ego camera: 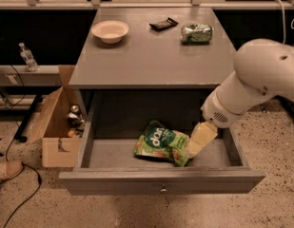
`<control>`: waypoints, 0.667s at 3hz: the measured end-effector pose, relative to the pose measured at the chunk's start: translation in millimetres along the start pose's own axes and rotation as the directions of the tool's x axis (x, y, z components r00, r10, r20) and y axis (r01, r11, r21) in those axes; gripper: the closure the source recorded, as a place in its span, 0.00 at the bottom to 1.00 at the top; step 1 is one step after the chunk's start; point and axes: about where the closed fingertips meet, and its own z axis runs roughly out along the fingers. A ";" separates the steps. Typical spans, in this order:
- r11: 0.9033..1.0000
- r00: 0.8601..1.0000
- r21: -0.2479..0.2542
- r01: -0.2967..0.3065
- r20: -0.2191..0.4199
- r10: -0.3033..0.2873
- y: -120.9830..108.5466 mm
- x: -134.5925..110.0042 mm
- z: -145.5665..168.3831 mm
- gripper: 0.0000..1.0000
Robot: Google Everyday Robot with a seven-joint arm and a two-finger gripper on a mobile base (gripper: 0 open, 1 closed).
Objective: Pick green rice chip bag from top drawer and place on counter
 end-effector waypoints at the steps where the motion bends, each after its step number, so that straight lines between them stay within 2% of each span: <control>1: 0.997 0.997 0.025 -0.070 0.035 0.069 -21.5 -12.5 53.2 0.00; 2: 0.995 0.993 0.026 -0.100 0.064 0.098 -34.4 -20.2 83.5 0.00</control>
Offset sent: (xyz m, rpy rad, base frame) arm 0.0763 0.0411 -0.0998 0.0952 -0.0288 -0.1427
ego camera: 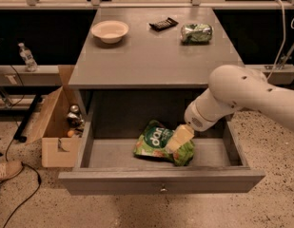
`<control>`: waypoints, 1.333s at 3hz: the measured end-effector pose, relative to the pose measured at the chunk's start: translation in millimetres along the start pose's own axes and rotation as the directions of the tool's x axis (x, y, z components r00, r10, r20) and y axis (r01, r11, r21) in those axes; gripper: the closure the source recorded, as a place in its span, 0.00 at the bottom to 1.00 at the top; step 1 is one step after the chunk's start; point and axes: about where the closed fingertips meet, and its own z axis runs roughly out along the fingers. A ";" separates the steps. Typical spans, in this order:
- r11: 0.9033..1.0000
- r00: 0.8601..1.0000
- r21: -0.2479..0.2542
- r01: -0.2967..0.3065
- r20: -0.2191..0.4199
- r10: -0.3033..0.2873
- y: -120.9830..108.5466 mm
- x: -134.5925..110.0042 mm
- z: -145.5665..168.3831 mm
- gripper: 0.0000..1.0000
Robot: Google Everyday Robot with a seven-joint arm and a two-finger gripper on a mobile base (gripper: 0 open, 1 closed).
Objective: Pick green rice chip bag from top drawer and place on counter
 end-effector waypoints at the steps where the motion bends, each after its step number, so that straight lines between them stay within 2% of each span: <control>1: 1.000 0.999 -0.015 -0.019 -0.026 0.019 -2.8 3.1 31.5 0.00; 2: 0.998 0.997 -0.052 -0.039 -0.062 0.036 1.5 11.9 63.8 0.26; 3: 0.996 0.997 -0.073 -0.041 -0.068 0.036 4.4 12.5 77.1 0.50; 4: 0.997 0.997 -0.073 -0.040 -0.064 0.036 4.3 10.7 75.4 0.73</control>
Offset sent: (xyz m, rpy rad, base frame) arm 0.0055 0.0170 -0.0880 -0.0327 0.1302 -0.0202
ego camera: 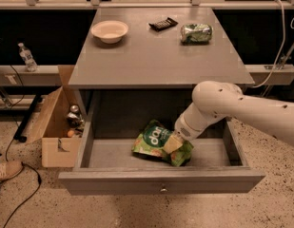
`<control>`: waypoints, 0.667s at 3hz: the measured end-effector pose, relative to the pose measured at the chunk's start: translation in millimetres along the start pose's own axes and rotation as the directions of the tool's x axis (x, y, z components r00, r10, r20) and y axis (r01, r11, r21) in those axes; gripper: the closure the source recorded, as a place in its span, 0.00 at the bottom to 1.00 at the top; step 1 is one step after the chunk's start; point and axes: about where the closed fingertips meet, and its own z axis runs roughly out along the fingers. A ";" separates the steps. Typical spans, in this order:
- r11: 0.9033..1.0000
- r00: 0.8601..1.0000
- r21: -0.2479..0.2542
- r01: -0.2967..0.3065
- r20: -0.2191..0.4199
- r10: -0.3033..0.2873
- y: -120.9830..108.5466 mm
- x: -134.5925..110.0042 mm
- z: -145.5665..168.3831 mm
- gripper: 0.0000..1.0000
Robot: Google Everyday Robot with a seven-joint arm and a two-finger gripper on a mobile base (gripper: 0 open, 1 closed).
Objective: Pick green rice chip bag from top drawer and place on counter
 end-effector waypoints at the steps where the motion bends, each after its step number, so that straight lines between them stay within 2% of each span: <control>1: 0.997 0.994 0.074 -0.001 0.108 -0.007 -20.4 25.9 -89.2 1.00; 2: 0.986 0.984 0.167 -0.016 0.179 -0.014 -36.2 61.3 -194.2 1.00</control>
Offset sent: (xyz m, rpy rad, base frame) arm -0.0441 -0.2300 0.2572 0.0765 -0.3590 -0.1434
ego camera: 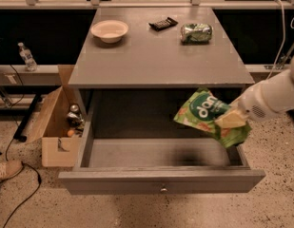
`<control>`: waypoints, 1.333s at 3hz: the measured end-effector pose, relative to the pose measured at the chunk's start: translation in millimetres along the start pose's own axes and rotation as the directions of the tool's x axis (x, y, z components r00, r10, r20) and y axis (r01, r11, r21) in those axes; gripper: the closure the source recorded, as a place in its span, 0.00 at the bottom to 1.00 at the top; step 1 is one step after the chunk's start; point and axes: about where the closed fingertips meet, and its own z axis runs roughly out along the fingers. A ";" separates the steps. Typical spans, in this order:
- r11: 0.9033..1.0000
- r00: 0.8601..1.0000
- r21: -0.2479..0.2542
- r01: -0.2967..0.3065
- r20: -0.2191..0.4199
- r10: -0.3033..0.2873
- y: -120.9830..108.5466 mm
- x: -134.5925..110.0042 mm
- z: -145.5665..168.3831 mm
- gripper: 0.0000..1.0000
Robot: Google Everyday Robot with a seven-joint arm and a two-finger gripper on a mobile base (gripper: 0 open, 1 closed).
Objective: Pick green rice chip bag from top drawer and place on counter
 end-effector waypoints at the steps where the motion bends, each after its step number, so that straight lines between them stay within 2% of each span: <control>1: 0.997 1.000 0.075 -0.019 0.026 0.017 -27.3 17.1 -80.1 1.00; 2: 0.994 0.997 0.108 -0.013 0.073 0.005 -38.5 23.1 -119.7 1.00; 3: 0.993 0.997 0.115 -0.008 0.082 -0.002 -40.5 21.0 -125.4 1.00; 4: 0.992 0.994 0.129 -0.009 0.108 -0.005 -49.8 4.8 -120.0 1.00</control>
Offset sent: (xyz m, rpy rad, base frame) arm -0.0303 -0.1220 0.1328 0.0326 -0.1909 -0.0722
